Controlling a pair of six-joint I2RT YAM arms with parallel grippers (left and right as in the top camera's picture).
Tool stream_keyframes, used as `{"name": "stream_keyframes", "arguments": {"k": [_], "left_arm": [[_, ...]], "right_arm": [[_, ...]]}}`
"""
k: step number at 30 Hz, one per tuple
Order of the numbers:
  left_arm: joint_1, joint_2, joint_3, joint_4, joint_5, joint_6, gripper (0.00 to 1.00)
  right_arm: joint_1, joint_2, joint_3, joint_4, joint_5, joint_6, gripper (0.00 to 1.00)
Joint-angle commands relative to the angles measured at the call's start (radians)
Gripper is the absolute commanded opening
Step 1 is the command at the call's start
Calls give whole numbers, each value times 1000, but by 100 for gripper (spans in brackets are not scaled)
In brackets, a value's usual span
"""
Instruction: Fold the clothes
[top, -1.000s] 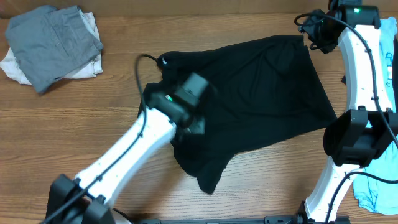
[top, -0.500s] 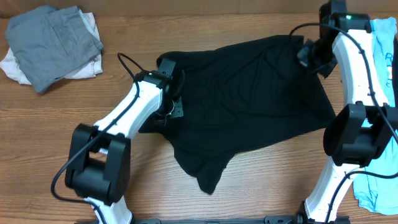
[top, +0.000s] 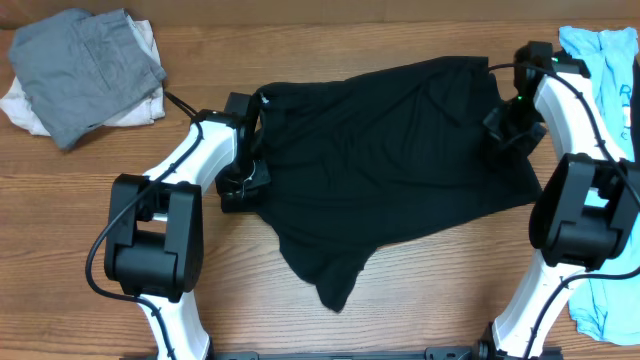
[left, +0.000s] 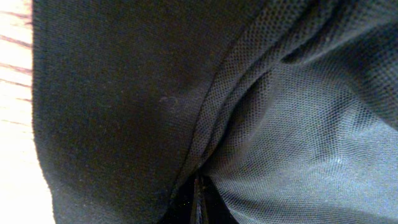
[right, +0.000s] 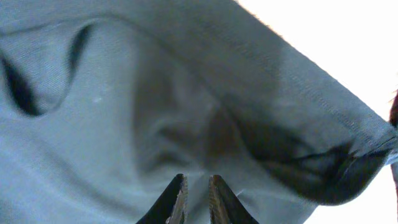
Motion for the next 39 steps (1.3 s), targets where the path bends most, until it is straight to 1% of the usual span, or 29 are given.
{"name": "stream_keyframes", "arguments": {"k": [1,7,10,13,17,19,22,25,27,31,36,39], "left_arm": [[5,90,-5,20,19,23,4],[34,113,-5,15,-37,18,4],[84,113,-5,5,-39,19,5],[149,113,-5,-18,-40,19,5],[262,113,-5,-41,-92,19,6],[323,113,-4,-39,-107,14,5],[410,113,8,-37,-76,21,5],[459,113,39,-41,4,97,4],[470,112,80,-58,39,140,4],[456,112,198,-128,46,176,4],[430,111,434,-246,42,182,4],[428,106,584,-319,45,179,4]], "right_arm": [[-14,-13,-47,29,-13,-5,16],[-14,-13,-150,97,-87,-14,15],[-12,-13,-191,137,-140,-31,14],[-12,-13,-210,140,-143,-18,14],[-12,-13,-212,115,-143,4,5],[-6,-13,-212,100,-143,4,4],[11,-13,-212,81,-143,4,4],[42,-14,-212,69,-143,19,4],[72,-18,-211,64,-143,54,4],[140,-40,-204,64,-143,80,4],[233,-114,-192,47,-139,87,4],[269,-167,-192,42,-91,109,4]]}}
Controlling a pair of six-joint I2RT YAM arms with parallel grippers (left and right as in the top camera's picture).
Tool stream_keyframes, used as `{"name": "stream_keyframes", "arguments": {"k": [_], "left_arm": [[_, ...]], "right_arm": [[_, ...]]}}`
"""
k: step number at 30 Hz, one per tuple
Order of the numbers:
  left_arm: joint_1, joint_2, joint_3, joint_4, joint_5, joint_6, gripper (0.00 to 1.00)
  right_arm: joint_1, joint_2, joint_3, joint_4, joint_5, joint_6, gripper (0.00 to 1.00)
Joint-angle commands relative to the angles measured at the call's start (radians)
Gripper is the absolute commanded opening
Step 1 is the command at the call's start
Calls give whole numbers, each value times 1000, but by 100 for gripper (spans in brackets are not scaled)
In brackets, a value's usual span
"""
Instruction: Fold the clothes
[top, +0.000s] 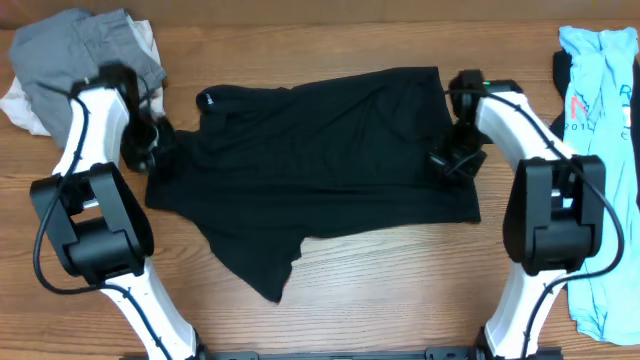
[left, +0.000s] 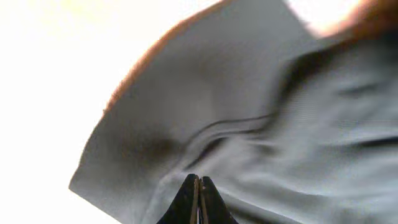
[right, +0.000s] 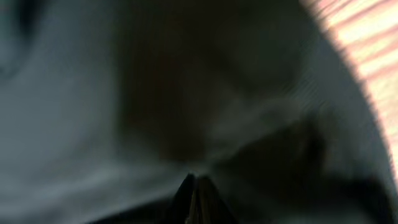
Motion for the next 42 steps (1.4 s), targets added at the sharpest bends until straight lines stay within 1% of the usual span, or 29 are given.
{"name": "stream_keyframes", "arguments": {"k": [1,2,5,6,7,8,9,11,12,13,16,18,20,22,24,27,30,36,42], "left_arm": [[-8,-17,187,-65,3,26,4],[-13,-17,239,-100,13,27,4],[-40,-18,358,-206,36,27,6],[-55,-18,386,-241,57,36,10],[-68,-18,397,-264,76,44,16],[-82,-18,402,-285,92,54,25],[-100,-18,402,-305,105,65,40],[-136,-18,391,-327,103,87,77],[-157,-18,381,-330,97,95,90],[-171,-18,376,-330,93,98,95],[-216,-18,365,-325,69,96,100],[-237,-18,365,-324,59,90,100],[-251,-18,365,-324,46,77,100],[-258,-18,365,-325,44,77,100],[-258,-18,365,-325,45,77,100],[-258,-18,365,-325,45,77,100],[-258,-18,365,-323,44,77,100],[-258,-18,365,-318,45,77,100],[-258,-18,365,-318,43,78,100]], "right_arm": [[31,-122,15,18,73,26,6],[36,-140,18,45,82,-2,17],[37,-171,41,145,55,-118,53],[37,-171,54,188,38,-163,63],[36,-171,58,220,31,-192,70],[36,-169,58,257,33,-218,73],[35,-164,58,287,34,-247,73],[35,-149,58,332,33,-318,76],[35,-137,58,349,20,-375,77],[35,-124,58,360,7,-417,77],[37,-81,58,381,0,-487,76],[37,-57,58,396,2,-494,75],[37,-33,58,418,1,-494,69],[37,-13,58,434,-1,-494,60],[37,5,58,440,-20,-493,57],[37,16,58,445,-63,-493,54],[38,18,57,447,-111,-484,47],[54,31,45,442,-130,-444,47],[72,85,45,446,-122,-432,46]]}}
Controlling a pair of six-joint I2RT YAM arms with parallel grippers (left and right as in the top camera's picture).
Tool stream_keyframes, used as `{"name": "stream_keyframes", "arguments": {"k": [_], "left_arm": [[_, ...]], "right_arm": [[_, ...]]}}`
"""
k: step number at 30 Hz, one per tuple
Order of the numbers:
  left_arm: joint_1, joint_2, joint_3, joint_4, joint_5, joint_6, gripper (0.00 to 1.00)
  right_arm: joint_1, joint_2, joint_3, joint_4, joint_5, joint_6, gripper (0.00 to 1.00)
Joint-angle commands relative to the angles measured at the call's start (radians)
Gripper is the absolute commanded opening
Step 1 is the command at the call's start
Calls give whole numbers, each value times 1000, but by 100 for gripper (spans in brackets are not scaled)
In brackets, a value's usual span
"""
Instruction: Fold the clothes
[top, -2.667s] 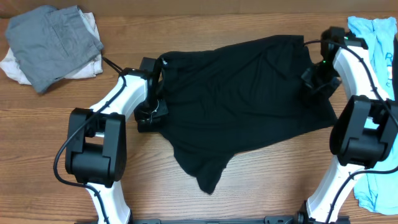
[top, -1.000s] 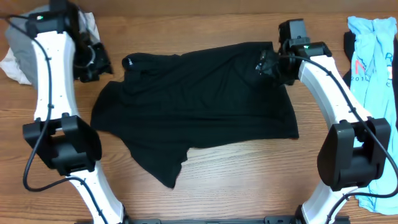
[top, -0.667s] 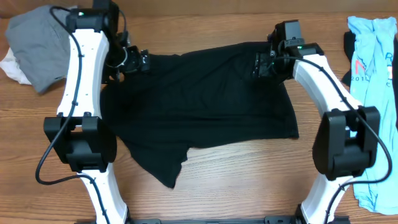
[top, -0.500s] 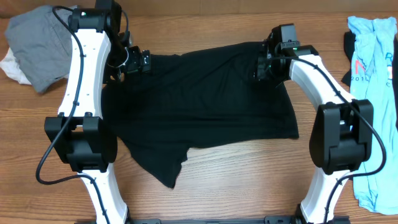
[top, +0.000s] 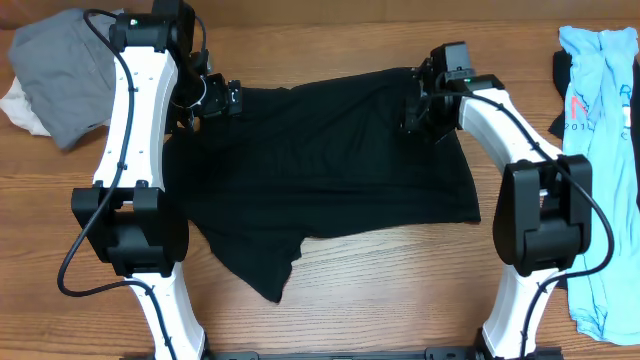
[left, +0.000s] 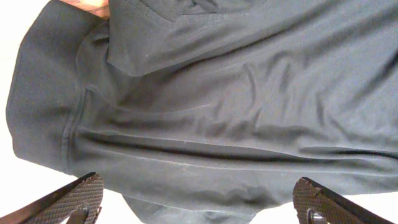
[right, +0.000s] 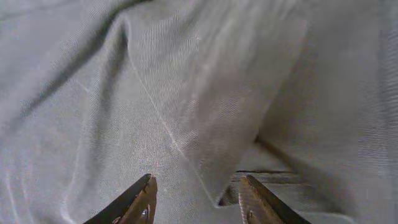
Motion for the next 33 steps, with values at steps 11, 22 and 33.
{"name": "stream_keyframes", "arguments": {"k": [11,22,33], "left_arm": [[3,-15,-5,2,-11,11,100],[3,-15,-5,1,-11,11,100],[3,-15,-5,-3,-27,11,100]], "right_arm": [[11,53,2,19,3,29,47],[10,58,2,21,3,63,24],[0,58,13,124,188,151,4]]}}
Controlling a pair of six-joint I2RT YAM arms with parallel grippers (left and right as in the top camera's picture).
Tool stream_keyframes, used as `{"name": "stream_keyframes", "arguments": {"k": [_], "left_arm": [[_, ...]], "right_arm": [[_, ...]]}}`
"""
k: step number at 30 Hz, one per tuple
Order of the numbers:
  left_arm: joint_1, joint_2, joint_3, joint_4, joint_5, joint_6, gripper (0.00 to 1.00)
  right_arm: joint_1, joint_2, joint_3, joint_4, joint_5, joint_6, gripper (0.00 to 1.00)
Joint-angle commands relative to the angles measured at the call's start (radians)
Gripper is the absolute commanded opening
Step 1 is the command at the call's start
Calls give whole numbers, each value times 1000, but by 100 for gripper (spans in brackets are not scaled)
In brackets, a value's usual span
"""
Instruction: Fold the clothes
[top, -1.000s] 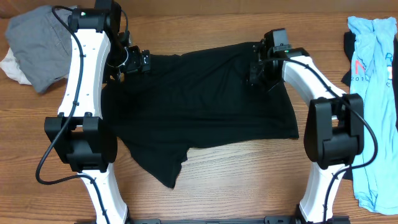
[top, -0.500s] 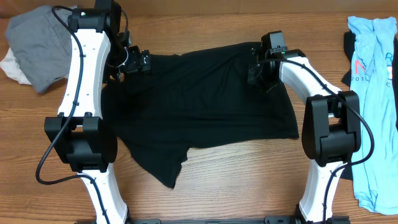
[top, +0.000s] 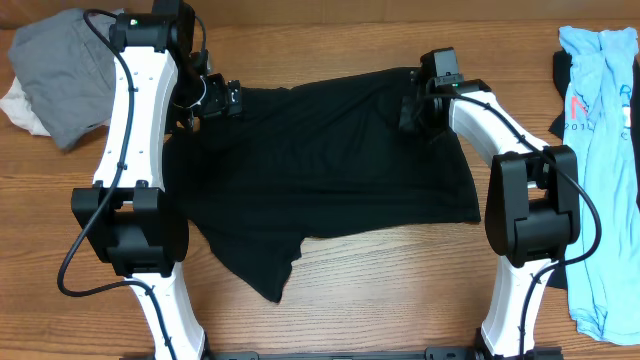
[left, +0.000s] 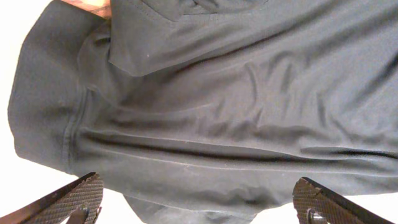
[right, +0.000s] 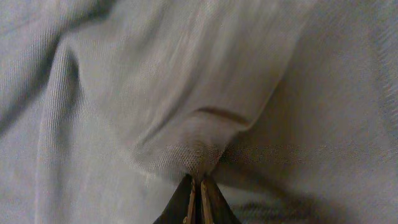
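Observation:
A black shirt (top: 330, 160) lies spread across the middle of the table, one lower corner trailing toward the front. My left gripper (top: 205, 100) hangs over its top left corner, wide open, and its fingertips (left: 78, 196) frame the dark cloth (left: 205, 112) from above without touching it. My right gripper (top: 412, 110) is at the shirt's top right, shut on a pinched fold of the fabric (right: 186, 155).
A grey and white heap of clothes (top: 80, 65) sits at the back left. A light blue shirt (top: 600, 150) lies along the right edge, with a dark piece (top: 558, 70) beside it. Bare wood table (top: 400, 290) shows in front.
My right gripper was open just over the shirt's top right part; now it is shut on a fold of cloth there. The left gripper and the shirt have stayed put.
At first both grippers held the black shirt's left and right sides, further right on the table. Then the shirt lay further left, stretched wider between them. Later both grippers stood open above its top corners, and now the right one pinches the fabric.

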Motion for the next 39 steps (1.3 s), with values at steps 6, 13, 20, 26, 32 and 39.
{"name": "stream_keyframes", "arguments": {"k": [6,13,20,26,32,39], "left_arm": [[3,-15,-5,-20,-49,11,100],[3,-15,-5,-35,-59,11,95],[-11,-15,-5,-37,-59,16,88],[-62,-15,-5,-9,-66,37,88],[-113,-17,-4,-14,-81,29,87],[-175,-77,-4,-60,-82,11,78]], "right_arm": [[-29,7,31,174,151,84,4],[-63,7,31,324,270,105,4],[-107,7,32,416,306,109,20],[-138,7,38,360,356,109,81],[-154,2,171,100,355,116,100],[-153,-71,425,-313,225,158,100]]}}
